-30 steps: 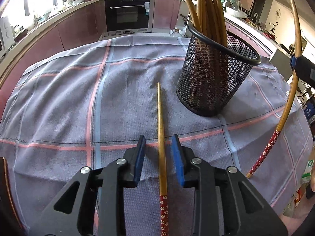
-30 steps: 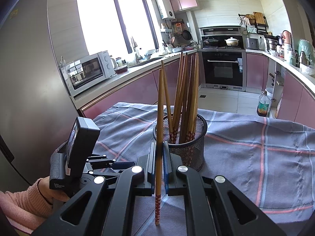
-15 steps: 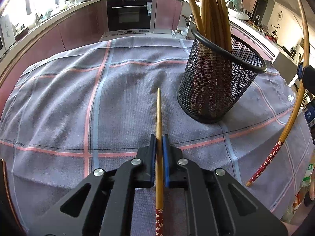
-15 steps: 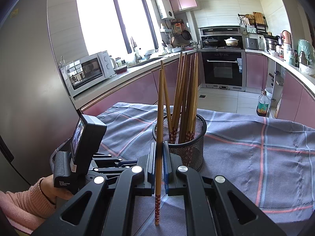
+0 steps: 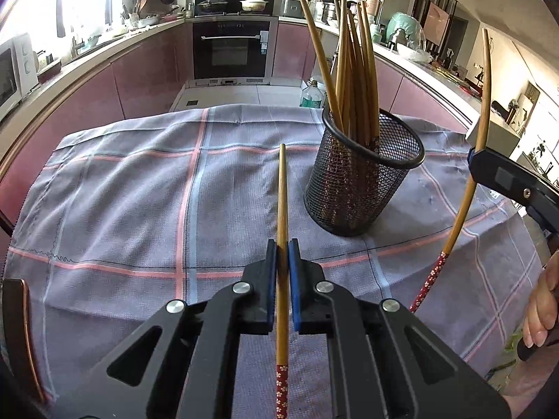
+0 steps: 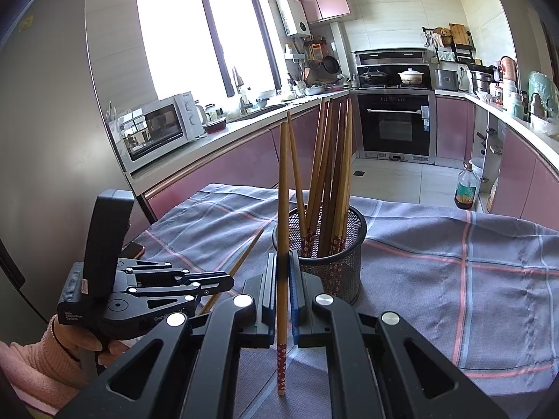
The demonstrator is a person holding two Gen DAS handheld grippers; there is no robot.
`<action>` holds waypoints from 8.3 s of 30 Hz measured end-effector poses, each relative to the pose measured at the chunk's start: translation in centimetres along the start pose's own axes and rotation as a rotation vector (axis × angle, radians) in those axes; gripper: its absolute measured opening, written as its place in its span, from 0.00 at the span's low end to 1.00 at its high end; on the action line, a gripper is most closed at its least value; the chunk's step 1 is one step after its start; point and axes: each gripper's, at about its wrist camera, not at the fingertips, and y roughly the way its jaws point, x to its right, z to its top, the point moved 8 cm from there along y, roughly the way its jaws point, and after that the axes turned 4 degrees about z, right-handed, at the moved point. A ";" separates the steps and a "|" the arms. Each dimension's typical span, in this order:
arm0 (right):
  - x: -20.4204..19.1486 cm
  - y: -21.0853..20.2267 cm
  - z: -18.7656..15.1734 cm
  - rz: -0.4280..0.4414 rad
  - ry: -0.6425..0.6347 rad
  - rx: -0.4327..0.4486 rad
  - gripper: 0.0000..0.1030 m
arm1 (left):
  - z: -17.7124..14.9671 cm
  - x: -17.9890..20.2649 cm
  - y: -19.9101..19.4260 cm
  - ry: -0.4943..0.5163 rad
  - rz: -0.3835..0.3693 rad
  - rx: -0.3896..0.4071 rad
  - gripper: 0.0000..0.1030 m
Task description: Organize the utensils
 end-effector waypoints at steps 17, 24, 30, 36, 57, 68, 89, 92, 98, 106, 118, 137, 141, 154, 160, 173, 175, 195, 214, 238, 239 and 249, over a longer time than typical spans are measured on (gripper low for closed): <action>-0.1 -0.6 0.8 0.011 0.000 0.023 0.05 | 2.5 0.8 -6.6 -0.012 -0.071 0.136 0.07; -0.1 -1.0 1.1 0.013 -0.002 0.034 0.05 | 3.1 1.2 -8.4 -0.016 -0.095 0.168 0.07; -0.2 -1.2 1.5 0.016 -0.006 0.043 0.05 | 3.7 1.1 -9.8 -0.021 -0.116 0.199 0.07; -0.2 -1.6 2.1 0.025 -0.010 0.059 0.05 | 4.5 1.1 -11.5 -0.024 -0.133 0.235 0.07; -0.3 -3.7 7.1 0.008 -0.059 0.174 0.05 | 9.5 2.2 -18.8 -0.017 -0.195 0.385 0.07; 0.3 -4.7 9.4 -0.013 -0.065 0.236 0.05 | 13.6 3.9 -20.1 -0.012 -0.203 0.429 0.07; 1.7 -1.3 8.8 -0.052 -0.015 0.188 0.05 | 15.1 5.9 -15.0 0.005 -0.153 0.349 0.07; 1.9 -0.6 8.4 -0.055 -0.009 0.168 0.05 | 14.8 5.7 -13.8 0.011 -0.154 0.325 0.07; 2.1 0.7 7.5 -0.061 -0.007 0.130 0.05 | 13.9 5.6 -11.8 0.021 -0.148 0.285 0.07; 2.9 1.9 6.5 -0.071 0.013 0.092 0.05 | 12.6 5.3 -9.6 0.038 -0.148 0.237 0.07; 3.5 3.7 5.6 -0.087 0.008 0.043 0.06 | 12.0 5.8 -6.9 0.065 -0.132 0.188 0.07; 4.5 5.4 4.3 -0.083 0.037 -0.016 0.12 | 11.8 4.6 -3.1 0.049 -0.089 0.167 0.32; 4.1 5.0 3.8 -0.083 0.034 -0.014 0.25 | 11.0 4.0 -3.2 0.051 -0.096 0.183 0.43; 2.6 1.8 1.8 -0.168 -0.013 0.056 0.86 | 6.5 -1.7 -6.6 -0.064 0.006 0.328 0.95; 0.6 -0.2 1.1 -0.196 -0.048 0.153 0.93 | 4.4 -3.6 -9.0 -0.099 0.097 0.390 0.95; -1.7 -3.0 -0.4 -0.237 -0.066 0.294 0.93 | 2.2 -3.3 -15.3 -0.061 0.196 0.546 0.95; -1.9 -3.4 -0.5 -0.237 -0.070 0.303 0.93 | 2.0 -3.2 -15.9 -0.056 0.205 0.561 0.95; -2.9 -4.2 -0.7 -0.227 -0.086 0.334 0.93 | 2.1 -2.3 -17.3 -0.059 0.227 0.596 0.95; -3.0 -4.3 -0.7 -0.219 -0.082 0.340 0.93 | 1.8 -1.9 -17.2 -0.059 0.207 0.586 0.95; -3.0 -4.2 -0.7 -0.222 -0.081 0.338 0.93 | 1.7 -1.7 -17.2 -0.057 0.206 0.584 0.95; -3.0 -4.2 -0.7 -0.222 -0.080 0.339 0.93 | 1.8 -1.8 -17.2 -0.057 0.207 0.585 0.95; -3.0 -4.2 -0.7 -0.222 -0.080 0.338 0.93 | 1.7 -1.6 -17.2 -0.055 0.204 0.584 0.95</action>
